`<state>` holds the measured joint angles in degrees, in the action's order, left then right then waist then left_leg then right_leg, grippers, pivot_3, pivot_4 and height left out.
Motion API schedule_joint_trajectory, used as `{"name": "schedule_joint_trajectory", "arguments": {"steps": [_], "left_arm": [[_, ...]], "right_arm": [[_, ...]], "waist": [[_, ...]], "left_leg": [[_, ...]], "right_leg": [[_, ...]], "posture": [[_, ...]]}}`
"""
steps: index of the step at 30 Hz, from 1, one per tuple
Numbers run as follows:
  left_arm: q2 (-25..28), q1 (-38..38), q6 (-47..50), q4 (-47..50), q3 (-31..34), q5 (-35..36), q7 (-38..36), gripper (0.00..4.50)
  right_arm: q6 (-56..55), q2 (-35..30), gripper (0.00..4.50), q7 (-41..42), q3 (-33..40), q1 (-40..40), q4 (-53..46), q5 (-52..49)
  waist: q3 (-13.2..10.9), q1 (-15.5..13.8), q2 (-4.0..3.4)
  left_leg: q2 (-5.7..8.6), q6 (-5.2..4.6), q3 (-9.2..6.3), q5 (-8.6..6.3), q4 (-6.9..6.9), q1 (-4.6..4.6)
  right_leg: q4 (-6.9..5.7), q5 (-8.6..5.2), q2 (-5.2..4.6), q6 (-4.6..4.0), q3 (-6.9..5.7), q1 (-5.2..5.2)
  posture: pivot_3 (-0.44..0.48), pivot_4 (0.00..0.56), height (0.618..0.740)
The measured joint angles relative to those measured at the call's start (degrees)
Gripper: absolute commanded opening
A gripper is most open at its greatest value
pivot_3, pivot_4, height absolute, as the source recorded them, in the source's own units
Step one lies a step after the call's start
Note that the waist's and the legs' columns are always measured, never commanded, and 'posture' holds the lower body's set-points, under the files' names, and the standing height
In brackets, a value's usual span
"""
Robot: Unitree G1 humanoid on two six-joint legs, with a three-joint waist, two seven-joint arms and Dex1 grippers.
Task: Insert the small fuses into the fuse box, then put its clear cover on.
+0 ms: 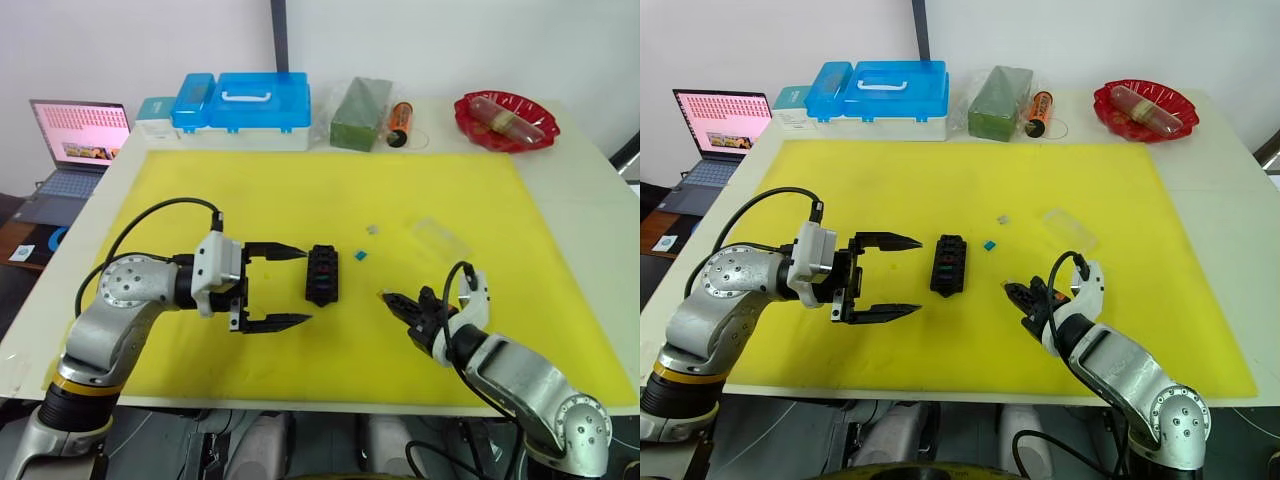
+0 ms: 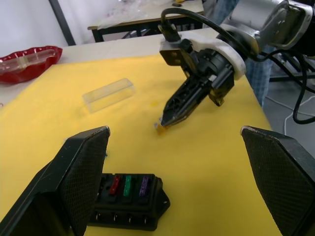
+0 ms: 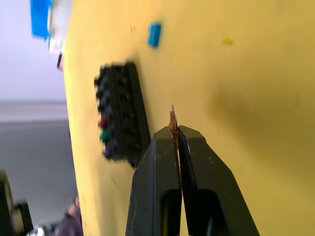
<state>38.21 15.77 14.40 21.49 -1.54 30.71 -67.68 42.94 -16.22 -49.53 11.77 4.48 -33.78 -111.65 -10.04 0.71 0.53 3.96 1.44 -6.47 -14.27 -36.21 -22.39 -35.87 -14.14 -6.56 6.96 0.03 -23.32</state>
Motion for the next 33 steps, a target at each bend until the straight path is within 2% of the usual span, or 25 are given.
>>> {"name": "schedule_joint_trajectory", "arguments": {"steps": [3,6,11,14,17,19,21,24,25,27,29,32,33], "left_arm": [[0.0,0.0,0.0,0.0,0.0,0.0,0.1,4.50],[-0.3,0.0,-0.1,0.0,0.0,0.0,0.4,4.50],[-0.7,-0.8,-0.1,0.2,0.0,0.0,0.7,4.50],[-0.7,-1.2,-0.1,0.5,0.0,0.0,0.6,4.50],[-0.7,-1.6,-0.3,0.9,-0.1,0.0,0.2,4.50],[-0.9,-2.0,-1.0,1.0,-0.7,-0.1,-0.1,4.50],[-1.1,-2.3,-1.5,1.1,-1.3,-0.2,-0.4,4.50],[-1.4,-2.2,-2.1,1.2,-2.2,-0.3,-0.3,4.50],[-1.5,-2.1,-2.2,1.1,-2.2,-0.3,-0.3,4.50],[-1.7,-2.0,-2.4,1.1,-2.3,-0.4,-0.1,4.50],[-1.7,-2.1,-2.4,1.2,-2.2,-0.4,0.3,4.50],[-1.6,-3.0,-2.4,2.0,-2.2,-0.5,0.8,4.50],[-1.5,-3.6,-2.4,2.3,-2.2,-0.5,1.0,4.50]], "right_arm": [[-2.0,-0.7,0.02,-0.1,-1.5,0.3,0.1,0.0],[-1.0,-3.9,0.70,3.3,-2.5,2.5,0.8,-0.1],[4.6,-14.0,2.36,16.2,-1.2,6.0,2.3,-0.5],[11.4,-25.7,3.38,29.1,1.1,7.3,5.2,-1.0],[20.0,-38.5,4.29,41.8,1.4,2.6,10.9,-1.0],[27.1,-45.9,4.29,51.9,-1.7,-9.5,16.0,3.3],[30.4,-48.3,4.29,63.4,-6.9,-22.1,18.9,12.6],[29.8,-47.9,4.29,82.6,-20.1,-39.3,23.0,32.3],[28.8,-47.1,4.11,88.0,-25.1,-43.5,24.9,38.5],[27.3,-45.4,3.68,94.3,-30.9,-47.1,27.8,46.6],[26.4,-43.9,3.05,100.3,-36.6,-50.0,30.5,54.1],[24.6,-43.2,3.05,107.4,-40.9,-51.6,31.0,61.1],[24.4,-42.7,2.87,109.0,-41.4,-52.1,31.4,62.8]], "waist": [[0.0,0.0,0.00],[0.0,0.0,-0.01],[0.0,-0.1,-0.01],[0.0,-0.1,-0.03],[0.0,-0.1,-0.03],[0.0,0.3,-0.08],[-0.1,0.2,-0.09],[-0.1,-0.2,-0.06],[-0.1,-0.3,-0.06],[-0.1,-0.5,-0.06],[-0.1,-0.4,-0.07],[-0.1,-0.2,-0.07],[-0.1,-0.2,-0.07]], "left_leg": [[0.00,0.00,-0.01,0.00,0.03,-0.01],[0.01,0.00,-0.01,0.00,0.04,-0.01],[-0.01,-0.01,-0.01,0.00,0.02,-0.01],[-0.02,-0.02,0.02,0.00,0.01,-0.01],[-0.06,-0.07,0.10,-0.01,-0.07,0.00],[-0.17,-0.09,0.24,-0.02,-0.04,0.01],[-0.35,-0.09,0.28,-0.02,-0.03,-0.02],[-0.60,-0.08,0.28,-0.04,0.03,-0.13],[-0.66,-0.07,0.24,-0.04,0.05,-0.21],[-0.66,-0.07,0.21,-0.05,0.07,-0.34],[-0.63,-0.08,0.23,-0.05,0.04,-0.57],[-0.62,-0.07,0.15,-0.05,-0.05,-0.95],[-0.62,-0.06,0.18,-0.04,-0.05,-0.99]], "right_leg": [[0.00,0.00,0.00,0.00,-0.01,-0.01],[0.00,0.00,-0.01,0.00,0.00,0.00],[0.12,-0.01,0.01,-0.02,-0.02,0.09],[0.37,-0.02,0.01,-0.05,-0.04,0.23],[0.57,0.03,0.01,-0.12,-0.07,0.36],[0.64,0.11,0.05,-0.22,-0.09,0.30],[0.65,0.11,0.21,-0.23,-0.15,0.23],[0.69,0.15,0.60,-0.25,-0.22,0.13],[0.69,0.20,0.65,-0.16,-0.26,0.05],[0.69,0.21,0.65,-0.14,-0.30,-0.07],[0.68,0.24,0.62,-0.12,-0.24,-0.28],[0.65,0.37,0.59,-0.08,-0.19,-0.70],[0.65,0.43,0.59,-0.10,-0.17,-0.77]], "posture": [[0.000,0.150,0.740],[0.000,0.150,0.740],[0.000,0.150,0.740],[0.000,0.150,0.740],[0.000,0.150,0.740],[0.000,0.150,0.740],[0.000,0.150,0.740],[0.000,0.150,0.740],[0.000,0.150,0.740],[0.000,0.150,0.740],[0.000,0.150,0.740],[0.000,0.150,0.740],[0.000,0.150,0.740]]}}
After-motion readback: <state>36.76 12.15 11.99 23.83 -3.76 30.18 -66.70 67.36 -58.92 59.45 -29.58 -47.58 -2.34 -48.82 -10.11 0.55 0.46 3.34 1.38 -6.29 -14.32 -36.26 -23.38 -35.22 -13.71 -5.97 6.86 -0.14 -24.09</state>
